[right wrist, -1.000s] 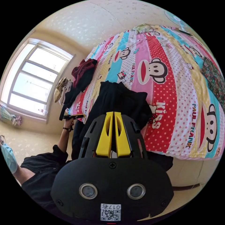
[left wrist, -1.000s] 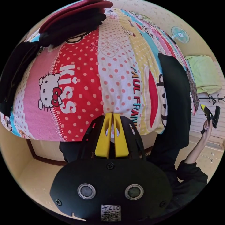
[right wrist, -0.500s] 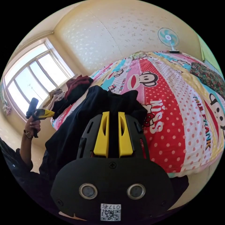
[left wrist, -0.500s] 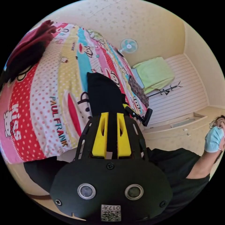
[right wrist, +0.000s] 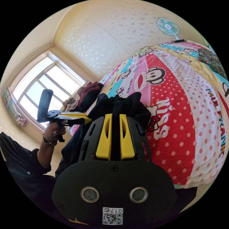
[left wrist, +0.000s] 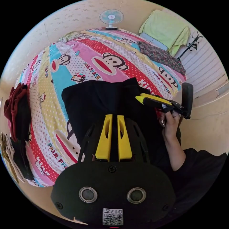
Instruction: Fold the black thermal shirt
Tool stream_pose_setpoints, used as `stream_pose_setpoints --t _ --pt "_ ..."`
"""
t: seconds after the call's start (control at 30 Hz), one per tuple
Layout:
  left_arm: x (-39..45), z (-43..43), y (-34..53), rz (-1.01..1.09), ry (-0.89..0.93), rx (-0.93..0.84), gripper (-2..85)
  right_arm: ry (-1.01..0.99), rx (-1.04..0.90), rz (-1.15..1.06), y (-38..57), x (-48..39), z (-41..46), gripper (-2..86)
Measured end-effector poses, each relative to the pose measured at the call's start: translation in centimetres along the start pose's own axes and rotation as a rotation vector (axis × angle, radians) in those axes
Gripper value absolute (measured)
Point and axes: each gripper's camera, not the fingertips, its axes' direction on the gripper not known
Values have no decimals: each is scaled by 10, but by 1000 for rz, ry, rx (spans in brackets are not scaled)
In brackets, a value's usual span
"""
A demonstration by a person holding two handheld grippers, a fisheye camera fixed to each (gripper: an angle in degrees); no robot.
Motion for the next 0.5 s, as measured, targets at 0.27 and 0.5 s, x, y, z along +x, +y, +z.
stream_pose_setpoints --t 0.27,0.5 --pt "-94 -118 93 -298 -196 89 16 -18 81 -4 -2 3 -10 81" --pt "-140 -94 171 -546 -71 27 -8 -44 -81 -89 -16 -17 24 122"
